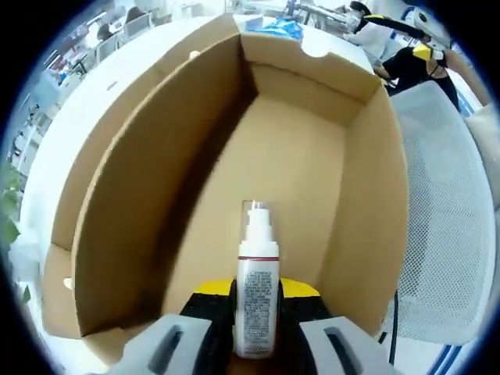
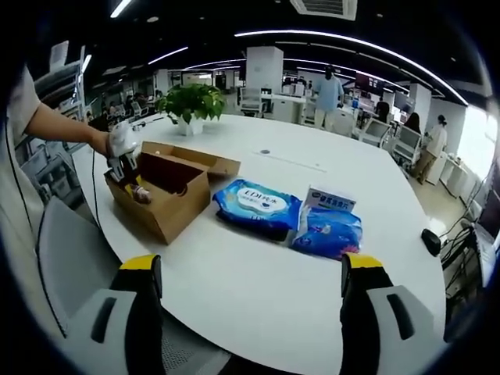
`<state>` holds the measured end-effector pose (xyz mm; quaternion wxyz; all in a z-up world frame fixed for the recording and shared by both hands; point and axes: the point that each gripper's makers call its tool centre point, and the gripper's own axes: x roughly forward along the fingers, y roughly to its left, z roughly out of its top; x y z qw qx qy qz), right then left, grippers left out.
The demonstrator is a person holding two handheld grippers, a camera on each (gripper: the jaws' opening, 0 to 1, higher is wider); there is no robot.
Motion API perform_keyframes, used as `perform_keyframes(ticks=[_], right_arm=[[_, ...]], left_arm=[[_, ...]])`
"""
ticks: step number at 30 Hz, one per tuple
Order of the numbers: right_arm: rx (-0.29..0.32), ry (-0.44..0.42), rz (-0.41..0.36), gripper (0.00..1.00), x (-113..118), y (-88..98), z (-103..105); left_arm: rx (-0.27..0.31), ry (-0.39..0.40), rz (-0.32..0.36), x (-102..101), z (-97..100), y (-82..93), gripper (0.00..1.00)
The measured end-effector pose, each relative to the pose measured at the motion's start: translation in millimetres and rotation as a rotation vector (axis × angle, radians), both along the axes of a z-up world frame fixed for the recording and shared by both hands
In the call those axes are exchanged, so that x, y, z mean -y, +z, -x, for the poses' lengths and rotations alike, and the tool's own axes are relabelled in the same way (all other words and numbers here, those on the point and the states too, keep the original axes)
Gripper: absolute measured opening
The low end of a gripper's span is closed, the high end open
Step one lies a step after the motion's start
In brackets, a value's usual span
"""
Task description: Operate the shoe box by opening the lid, removing the specified soft item, and placing it in the target area until the item is outside and the box remains undamaged.
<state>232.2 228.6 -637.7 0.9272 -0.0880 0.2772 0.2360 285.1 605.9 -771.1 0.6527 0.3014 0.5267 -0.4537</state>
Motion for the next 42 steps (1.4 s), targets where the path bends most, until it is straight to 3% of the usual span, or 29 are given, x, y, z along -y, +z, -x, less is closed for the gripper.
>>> perform_keyframes(ticks=[10,19,27,42], right_arm=[[0.036,0.039,0.005,0.84,-6,9.5,-8],[0.079,0.121,-0.01,0.77,-25,28.1,-18],[0.104,0.187,-0.021,0.76,-41,42.2,-26],[0.139,0.404,-0.02,0.67,-82,66.1,-32]], left_arm=[[0.081,0.074,0.08,19,-11.3,35.1,0.19],[0.138,0.1,0.171,46,-9.2,71.9,0.19],[0.187,0.077,0.246,73,-1.4,104.3,0.19],[0.239,-0.002,0.368,124,7.9,139.1,0.19]])
